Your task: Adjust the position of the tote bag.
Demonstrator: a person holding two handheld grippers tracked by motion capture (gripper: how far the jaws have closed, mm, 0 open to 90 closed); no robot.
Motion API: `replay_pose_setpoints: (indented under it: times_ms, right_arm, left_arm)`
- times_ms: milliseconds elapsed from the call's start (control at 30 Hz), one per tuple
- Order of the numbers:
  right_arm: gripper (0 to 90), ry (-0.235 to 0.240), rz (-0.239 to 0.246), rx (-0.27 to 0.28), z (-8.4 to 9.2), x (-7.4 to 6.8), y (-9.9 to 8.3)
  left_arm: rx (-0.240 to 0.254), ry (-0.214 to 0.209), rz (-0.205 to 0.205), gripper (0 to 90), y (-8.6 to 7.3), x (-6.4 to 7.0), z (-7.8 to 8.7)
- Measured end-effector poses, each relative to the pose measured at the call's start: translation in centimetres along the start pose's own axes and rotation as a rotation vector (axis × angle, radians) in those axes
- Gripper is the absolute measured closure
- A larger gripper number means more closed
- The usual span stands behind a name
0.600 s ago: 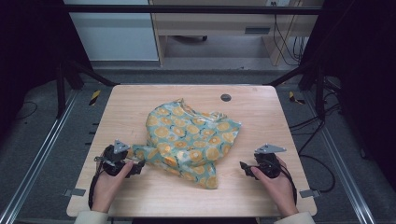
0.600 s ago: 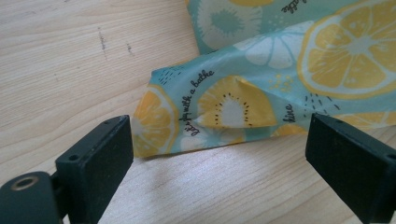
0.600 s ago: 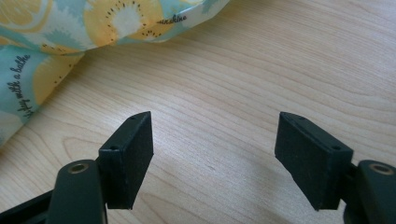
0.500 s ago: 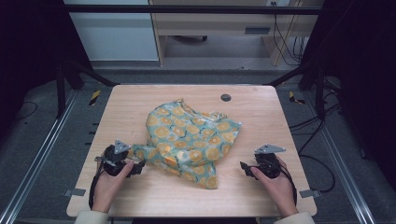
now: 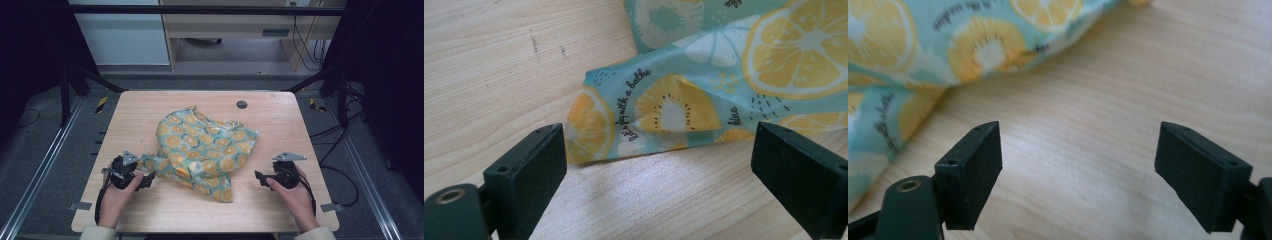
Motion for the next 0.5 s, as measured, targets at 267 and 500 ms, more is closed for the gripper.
replay_pose_setpoints:
  times_ms: [267, 500]
  right_arm:
    - [21.9, 0.011, -0.011, 0.016, -1.1, 0.4, 5.6]
    - [19.9, -0.015, -0.051, -0.037, -4.2, 1.1, 10.3]
  left_arm:
    - [0.004, 0.009, -0.014, 7.7, 0.1, 0.1, 0.1]
    - [0.016, 0.009, -0.019, 7.6, 0.3, 0.2, 0.1]
Point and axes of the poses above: each handheld gripper's, and its own axes: z roughly backward along the jaws, y roughly out of its top, x roughly to its right, the point moved 6 cm from there along -z, roughly forward along the jaws, and after that the axes turned 15 degrees about -y, right-handed, at the moved point
